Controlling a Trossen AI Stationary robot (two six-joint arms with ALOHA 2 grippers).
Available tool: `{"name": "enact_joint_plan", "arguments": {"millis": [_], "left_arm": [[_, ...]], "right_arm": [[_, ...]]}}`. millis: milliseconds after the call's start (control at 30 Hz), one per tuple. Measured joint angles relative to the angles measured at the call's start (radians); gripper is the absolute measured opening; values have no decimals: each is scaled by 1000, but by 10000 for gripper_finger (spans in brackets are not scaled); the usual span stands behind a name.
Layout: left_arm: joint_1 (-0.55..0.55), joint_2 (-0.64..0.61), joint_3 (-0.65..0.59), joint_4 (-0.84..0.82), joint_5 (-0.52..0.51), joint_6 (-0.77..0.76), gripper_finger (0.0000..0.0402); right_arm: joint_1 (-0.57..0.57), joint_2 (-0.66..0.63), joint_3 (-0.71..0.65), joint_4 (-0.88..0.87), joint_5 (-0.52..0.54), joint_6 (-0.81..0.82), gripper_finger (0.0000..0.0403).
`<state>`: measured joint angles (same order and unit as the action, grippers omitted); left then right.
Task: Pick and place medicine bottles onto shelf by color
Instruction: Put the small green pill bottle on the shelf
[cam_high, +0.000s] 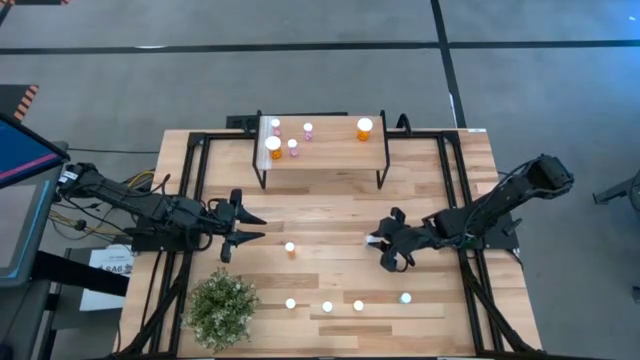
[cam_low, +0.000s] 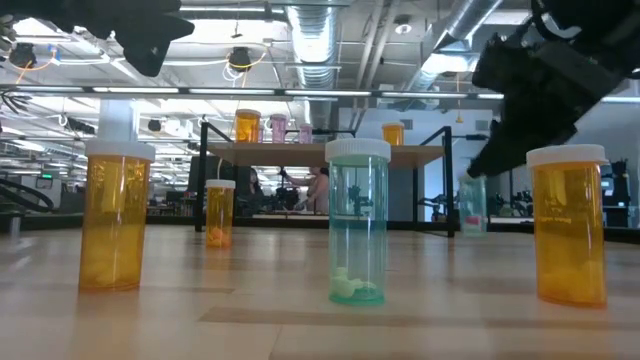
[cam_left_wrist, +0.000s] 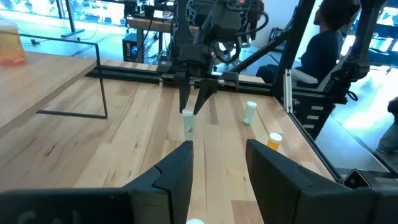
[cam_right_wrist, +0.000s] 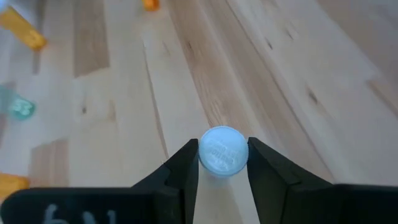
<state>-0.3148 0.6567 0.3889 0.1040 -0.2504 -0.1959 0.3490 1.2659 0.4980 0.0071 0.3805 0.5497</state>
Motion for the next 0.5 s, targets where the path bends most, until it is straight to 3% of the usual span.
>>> {"name": "enact_joint_plan", "arguments": {"millis": [233, 500], "left_arm": [[0, 0, 0, 0, 0, 0, 135], [0, 0, 0, 0, 0, 0, 135]], "right_arm": [[-65, 0, 96, 0, 0, -137, 136], [-246, 0, 286, -61, -26, -353, 138]]}}
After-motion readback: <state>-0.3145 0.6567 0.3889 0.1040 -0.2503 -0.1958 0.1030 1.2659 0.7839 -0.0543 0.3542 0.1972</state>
